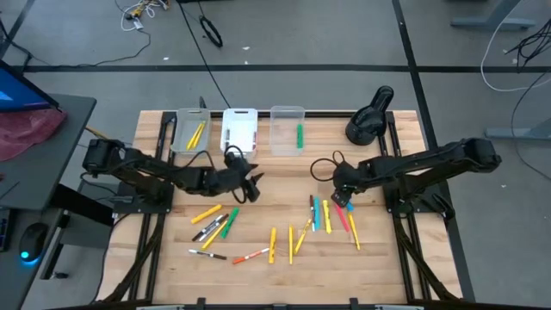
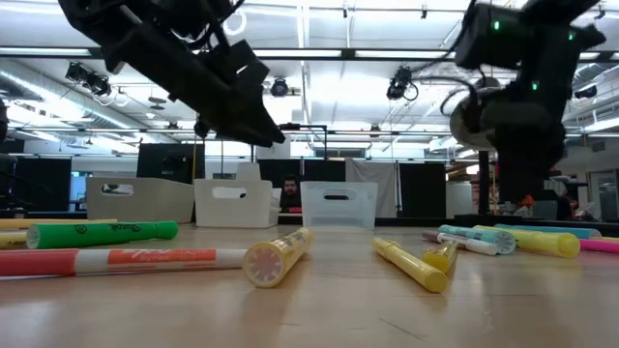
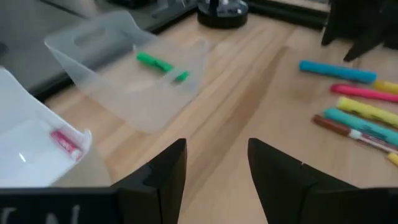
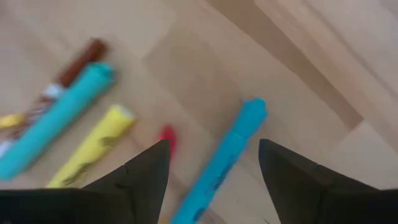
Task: Pick & Place Markers
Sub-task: Put the blue highlighter into the transparent bin
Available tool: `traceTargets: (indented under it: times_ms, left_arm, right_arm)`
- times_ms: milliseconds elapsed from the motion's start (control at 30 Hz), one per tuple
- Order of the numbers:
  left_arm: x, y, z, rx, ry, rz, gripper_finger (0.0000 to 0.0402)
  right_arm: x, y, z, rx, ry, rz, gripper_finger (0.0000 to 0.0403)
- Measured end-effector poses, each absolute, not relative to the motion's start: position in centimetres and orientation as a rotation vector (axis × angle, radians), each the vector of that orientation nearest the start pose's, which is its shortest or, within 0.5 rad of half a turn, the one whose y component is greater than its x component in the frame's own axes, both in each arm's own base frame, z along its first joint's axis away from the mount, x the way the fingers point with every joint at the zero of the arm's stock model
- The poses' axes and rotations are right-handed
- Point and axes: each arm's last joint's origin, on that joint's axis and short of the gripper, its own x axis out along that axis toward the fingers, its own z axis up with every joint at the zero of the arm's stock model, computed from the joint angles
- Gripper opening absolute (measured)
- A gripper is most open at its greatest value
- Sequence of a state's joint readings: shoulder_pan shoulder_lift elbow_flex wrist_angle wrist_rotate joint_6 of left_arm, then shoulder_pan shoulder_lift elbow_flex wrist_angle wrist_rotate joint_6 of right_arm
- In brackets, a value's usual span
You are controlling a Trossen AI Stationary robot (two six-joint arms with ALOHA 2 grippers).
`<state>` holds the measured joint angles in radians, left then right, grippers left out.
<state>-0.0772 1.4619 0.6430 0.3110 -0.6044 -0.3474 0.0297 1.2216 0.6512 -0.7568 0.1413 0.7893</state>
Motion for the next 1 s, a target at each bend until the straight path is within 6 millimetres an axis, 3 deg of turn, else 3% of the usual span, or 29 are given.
traceTargets:
  times_ms: [300, 533, 767, 867, 1000]
  left_arm:
    - [28.5, -0.6, 18.7, -0.127, 0.347, 0.592, 0.0177]
    - [28.6, -0.6, 18.8, -0.124, 0.338, 0.593, 0.0177]
    - [28.6, -0.6, 18.9, -0.126, 0.334, 0.592, 0.0177]
    - [28.6, -0.6, 18.8, -0.125, 0.334, 0.592, 0.0177]
    - [28.6, -0.6, 18.8, -0.125, 0.335, 0.592, 0.0177]
  right_arm:
    - [18.2, -0.3, 13.9, 0.637, 1.237, -0.708, 0.0236]
    - [18.0, -0.4, 12.6, 0.649, 1.225, -0.738, 0.0154]
    - [18.7, -1.3, 12.7, 0.645, 1.114, -0.796, 0.0048]
    - [19.9, -1.9, 13.3, 0.616, 1.001, -0.782, 0.0045]
    - [23.2, -2.5, 16.9, 0.552, 0.781, -0.716, 0.0045]
